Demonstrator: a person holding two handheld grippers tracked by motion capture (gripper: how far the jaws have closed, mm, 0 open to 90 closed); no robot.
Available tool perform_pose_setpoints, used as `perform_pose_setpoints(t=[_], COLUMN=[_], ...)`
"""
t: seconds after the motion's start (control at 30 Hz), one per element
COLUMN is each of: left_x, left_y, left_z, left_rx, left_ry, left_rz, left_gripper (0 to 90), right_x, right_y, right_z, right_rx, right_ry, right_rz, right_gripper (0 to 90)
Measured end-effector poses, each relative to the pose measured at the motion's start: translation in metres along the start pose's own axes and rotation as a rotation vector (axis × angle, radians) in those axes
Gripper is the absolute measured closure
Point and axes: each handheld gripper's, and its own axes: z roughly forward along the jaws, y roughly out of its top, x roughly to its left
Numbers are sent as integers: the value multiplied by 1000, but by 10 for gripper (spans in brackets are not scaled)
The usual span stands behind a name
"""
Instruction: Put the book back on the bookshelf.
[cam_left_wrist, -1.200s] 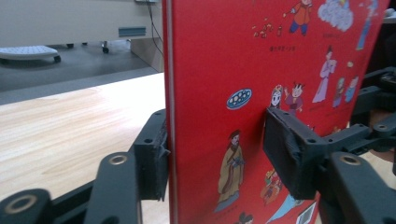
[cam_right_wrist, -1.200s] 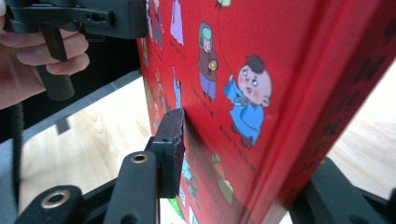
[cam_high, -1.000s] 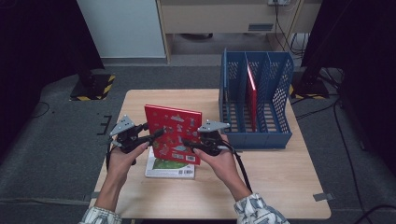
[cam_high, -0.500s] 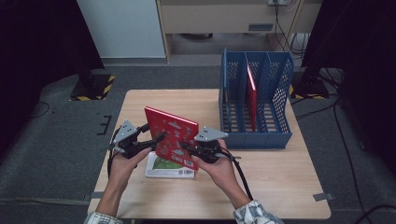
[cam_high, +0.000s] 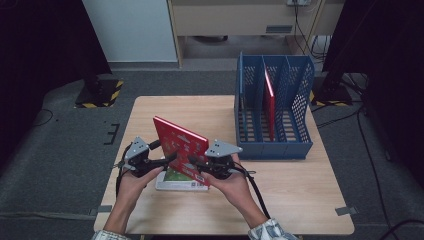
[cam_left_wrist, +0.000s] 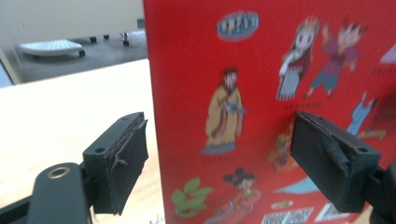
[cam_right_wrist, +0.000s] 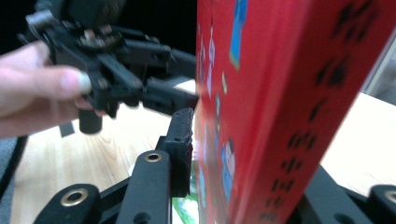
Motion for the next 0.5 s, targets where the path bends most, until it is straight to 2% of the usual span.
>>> perform_pose_setpoints(t=[0.2, 0.3, 0.5], left_x=[-3, -3, -2], left_y=[-14, -14, -19], left_z=[3, 4, 7], left_rx=[53, 55, 61], left_ry=[8, 10, 3], left_rz=[1, 5, -8], left_gripper=[147, 150, 159], right_x=[8, 9, 10], right_y=[9, 15, 22], right_z=[-1, -2, 0], right_rx=[-39, -53, -65], right_ry=[14, -3, 14], right_rz=[-1, -9, -16], right_gripper=[606, 557, 509])
